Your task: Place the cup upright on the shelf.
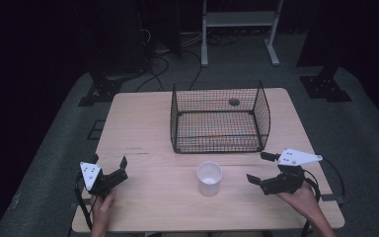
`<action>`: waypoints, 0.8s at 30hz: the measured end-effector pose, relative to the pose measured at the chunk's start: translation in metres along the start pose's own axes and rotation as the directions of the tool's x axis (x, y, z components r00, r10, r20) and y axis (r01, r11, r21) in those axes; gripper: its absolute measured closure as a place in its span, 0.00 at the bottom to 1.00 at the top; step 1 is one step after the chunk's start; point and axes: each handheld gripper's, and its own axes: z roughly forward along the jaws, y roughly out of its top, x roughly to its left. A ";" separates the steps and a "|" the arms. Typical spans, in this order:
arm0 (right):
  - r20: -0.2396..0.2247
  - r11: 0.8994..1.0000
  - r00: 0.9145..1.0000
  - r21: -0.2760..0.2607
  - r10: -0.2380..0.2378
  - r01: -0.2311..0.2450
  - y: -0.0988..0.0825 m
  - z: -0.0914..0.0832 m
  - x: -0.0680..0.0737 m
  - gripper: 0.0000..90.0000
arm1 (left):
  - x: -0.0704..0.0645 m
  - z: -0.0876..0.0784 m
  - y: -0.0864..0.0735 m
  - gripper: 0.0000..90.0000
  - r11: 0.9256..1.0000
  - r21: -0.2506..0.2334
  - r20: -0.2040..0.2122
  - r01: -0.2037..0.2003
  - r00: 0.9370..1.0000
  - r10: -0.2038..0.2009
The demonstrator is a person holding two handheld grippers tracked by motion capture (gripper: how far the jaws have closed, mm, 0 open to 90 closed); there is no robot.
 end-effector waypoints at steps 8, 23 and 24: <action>-0.012 1.000 1.000 0.013 -0.008 0.008 0.002 0.007 0.007 0.07 | 0.000 0.000 0.000 0.00 1.000 -0.001 0.001 0.000 1.000 0.000; -0.080 0.999 0.996 0.032 -0.040 0.043 0.008 0.026 0.026 0.03 | 0.001 0.000 0.000 0.00 1.000 -0.001 0.002 0.007 1.000 -0.007; -0.080 0.999 0.996 0.032 -0.040 0.043 0.008 0.026 0.026 0.03 | 0.001 0.000 0.000 0.00 1.000 -0.001 0.002 0.007 1.000 -0.007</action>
